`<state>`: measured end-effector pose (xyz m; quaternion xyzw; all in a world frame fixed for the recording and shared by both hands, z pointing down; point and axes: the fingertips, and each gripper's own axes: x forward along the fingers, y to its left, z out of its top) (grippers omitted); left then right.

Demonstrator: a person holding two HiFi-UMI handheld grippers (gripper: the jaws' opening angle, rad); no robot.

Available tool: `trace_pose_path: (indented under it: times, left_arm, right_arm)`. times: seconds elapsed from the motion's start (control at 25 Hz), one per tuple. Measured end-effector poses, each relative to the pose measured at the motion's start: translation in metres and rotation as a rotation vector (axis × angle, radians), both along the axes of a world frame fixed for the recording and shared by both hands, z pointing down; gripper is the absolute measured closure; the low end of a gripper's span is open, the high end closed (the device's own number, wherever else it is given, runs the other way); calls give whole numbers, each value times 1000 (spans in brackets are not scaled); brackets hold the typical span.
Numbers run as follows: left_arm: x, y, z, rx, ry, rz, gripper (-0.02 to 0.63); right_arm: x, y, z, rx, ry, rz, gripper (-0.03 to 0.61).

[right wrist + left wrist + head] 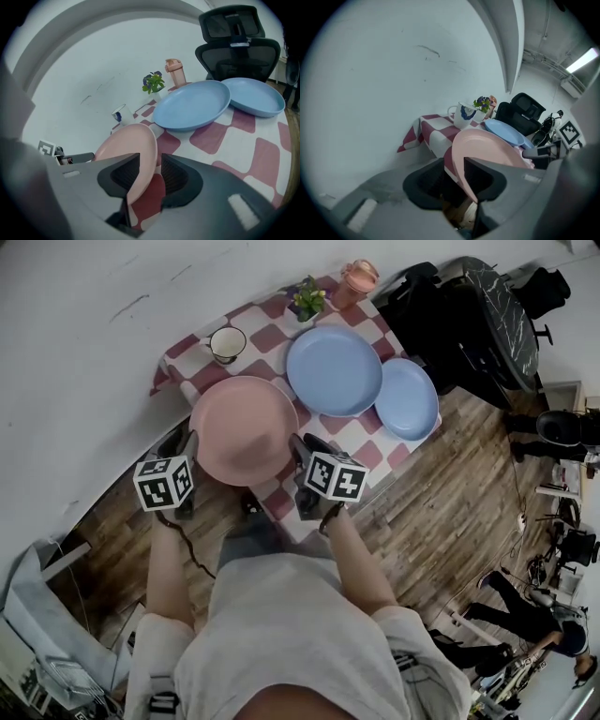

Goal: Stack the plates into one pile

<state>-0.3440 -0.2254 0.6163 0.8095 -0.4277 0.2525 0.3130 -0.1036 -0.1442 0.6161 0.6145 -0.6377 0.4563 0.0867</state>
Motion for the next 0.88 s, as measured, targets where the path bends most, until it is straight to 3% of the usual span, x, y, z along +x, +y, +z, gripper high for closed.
trace_pose_path:
  times: [0.24, 0.32, 0.4, 0.88]
  left_arm:
    - [10, 8, 28, -83, 1, 23, 469]
    - [15, 11, 30, -86, -18, 55, 500]
    - [17, 11, 29, -79, -39, 71, 520]
    - [36, 2, -37, 51, 9, 85, 525]
  right_arm:
    - [-10, -2, 22, -60, -11, -2, 436]
    - [-9, -1, 24, -76, 16, 10, 497]
    - [-7, 0, 23, -80, 39, 24, 534]
    - [13, -10, -39, 70, 124, 12, 534]
